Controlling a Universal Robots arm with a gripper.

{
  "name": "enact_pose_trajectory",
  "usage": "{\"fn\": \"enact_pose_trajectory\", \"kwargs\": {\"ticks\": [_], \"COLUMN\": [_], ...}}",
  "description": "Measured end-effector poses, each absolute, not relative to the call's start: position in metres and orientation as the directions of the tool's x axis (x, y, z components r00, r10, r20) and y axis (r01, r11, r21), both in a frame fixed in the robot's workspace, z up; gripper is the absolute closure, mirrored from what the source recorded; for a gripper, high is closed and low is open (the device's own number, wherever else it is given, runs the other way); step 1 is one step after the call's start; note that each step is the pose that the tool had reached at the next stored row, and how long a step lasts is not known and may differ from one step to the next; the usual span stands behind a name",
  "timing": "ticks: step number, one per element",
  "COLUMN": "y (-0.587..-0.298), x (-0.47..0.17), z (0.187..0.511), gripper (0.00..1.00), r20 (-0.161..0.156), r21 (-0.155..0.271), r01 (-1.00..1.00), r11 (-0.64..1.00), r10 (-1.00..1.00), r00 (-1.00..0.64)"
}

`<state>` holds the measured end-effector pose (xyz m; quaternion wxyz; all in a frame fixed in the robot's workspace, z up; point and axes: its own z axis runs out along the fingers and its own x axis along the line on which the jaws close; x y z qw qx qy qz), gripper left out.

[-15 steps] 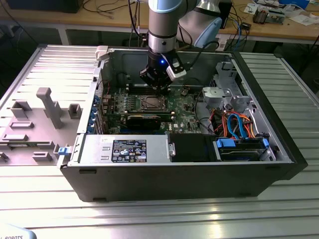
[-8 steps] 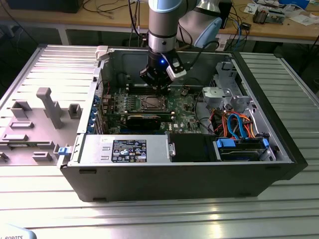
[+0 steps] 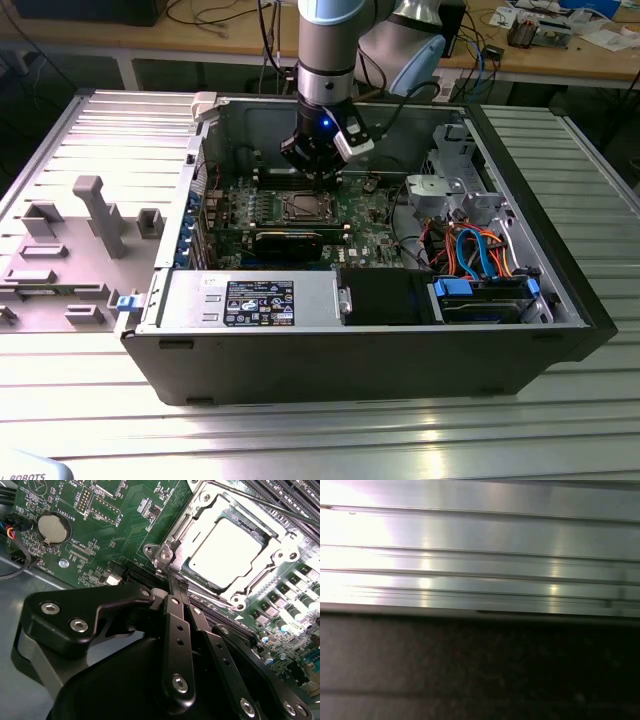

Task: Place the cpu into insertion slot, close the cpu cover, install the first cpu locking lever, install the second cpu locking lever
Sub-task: 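Install the first cpu locking lever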

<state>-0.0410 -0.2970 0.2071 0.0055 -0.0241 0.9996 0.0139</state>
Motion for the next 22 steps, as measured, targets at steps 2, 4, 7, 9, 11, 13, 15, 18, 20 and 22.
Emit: {"fn": "enact_pose_trajectory", "kwargs": {"ticks": [2, 4, 7, 9, 11, 13, 15, 18, 20, 22], "y": [-0.2969, -0.2969, -0.2969, -0.2970, -0.2968, -0.2969, -0.2970, -0.2970, -0.2970, -0.2969], "x": [-0.0406, -0.0404, -0.0404, -0.0404, -0.0404, -0.0404, -0.0403, -0.0404, -0.0403, -0.0403], "z": [0.2064, 0.2056, 0.2049, 0.2042, 0.2035, 0.2034, 0.2032, 0.2026, 0.2022, 0.2019], "gripper": [0.89, 0.89, 0.89, 0.89, 0.89, 0.89, 0.89, 0.89, 0.89, 0.89], "r20": [-0.012, -0.012, -0.011, -0.011, -0.011, -0.011, -0.010, -0.010, -0.010, -0.011], "r21": [0.027, 0.024, 0.020, 0.018, 0.012, 0.004, 0.002, 0.003, 0.005, 0.020], "r01": [-0.049, -0.049, -0.048, -0.048, -0.048, -0.048, -0.049, -0.048, -0.048, -0.048], "r11": [0.998, 0.999, 0.999, 0.999, 0.999, 0.999, 0.999, 0.999, 0.999, 0.999], "r10": [-0.048, -0.048, -0.048, -0.048, -0.048, -0.048, -0.049, -0.048, -0.048, -0.048], "r00": [-0.999, -0.999, -0.999, -0.999, -0.999, -0.999, -0.999, -0.999, -0.999, -0.999]}}
